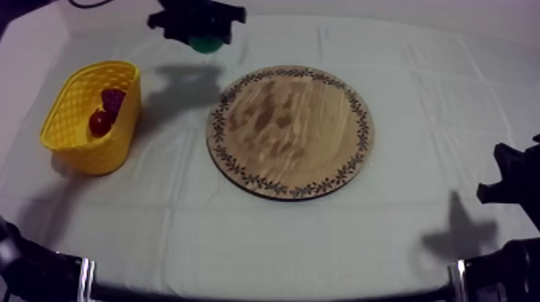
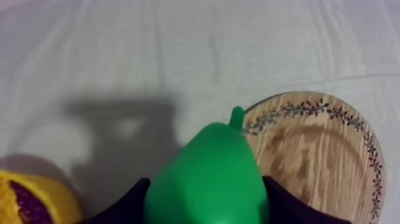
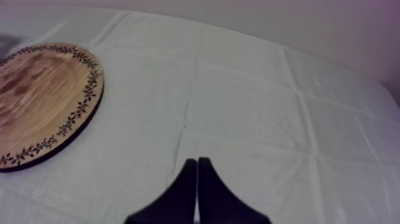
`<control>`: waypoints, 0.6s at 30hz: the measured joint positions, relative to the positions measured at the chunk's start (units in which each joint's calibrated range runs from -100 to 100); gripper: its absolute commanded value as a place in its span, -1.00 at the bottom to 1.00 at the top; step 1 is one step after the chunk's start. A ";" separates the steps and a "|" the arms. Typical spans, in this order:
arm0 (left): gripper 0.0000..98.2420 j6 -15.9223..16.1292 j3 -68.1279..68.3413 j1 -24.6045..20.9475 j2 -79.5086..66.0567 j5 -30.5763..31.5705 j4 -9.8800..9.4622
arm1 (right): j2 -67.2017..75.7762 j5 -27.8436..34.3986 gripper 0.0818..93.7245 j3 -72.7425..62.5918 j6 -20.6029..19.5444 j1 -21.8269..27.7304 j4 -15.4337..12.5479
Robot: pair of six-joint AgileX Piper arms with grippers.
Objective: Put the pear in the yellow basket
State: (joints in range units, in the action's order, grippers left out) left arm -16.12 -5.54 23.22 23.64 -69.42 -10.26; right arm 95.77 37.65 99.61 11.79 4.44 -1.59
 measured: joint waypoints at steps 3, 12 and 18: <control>0.03 1.76 5.15 -1.55 -6.00 0.13 0.00 | 0.00 0.00 -0.99 0.00 0.00 0.00 0.00; 0.06 7.38 22.18 -6.66 -25.00 0.19 -0.48 | 0.00 0.00 -0.99 0.00 0.00 0.00 0.00; 0.06 10.13 26.91 -11.01 -33.31 0.19 -1.50 | 0.00 0.00 -0.99 0.00 0.00 0.00 0.00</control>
State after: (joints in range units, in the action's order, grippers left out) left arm -5.99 21.36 12.21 -9.67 -69.23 -11.76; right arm 95.77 37.65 99.61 11.79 4.44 -1.59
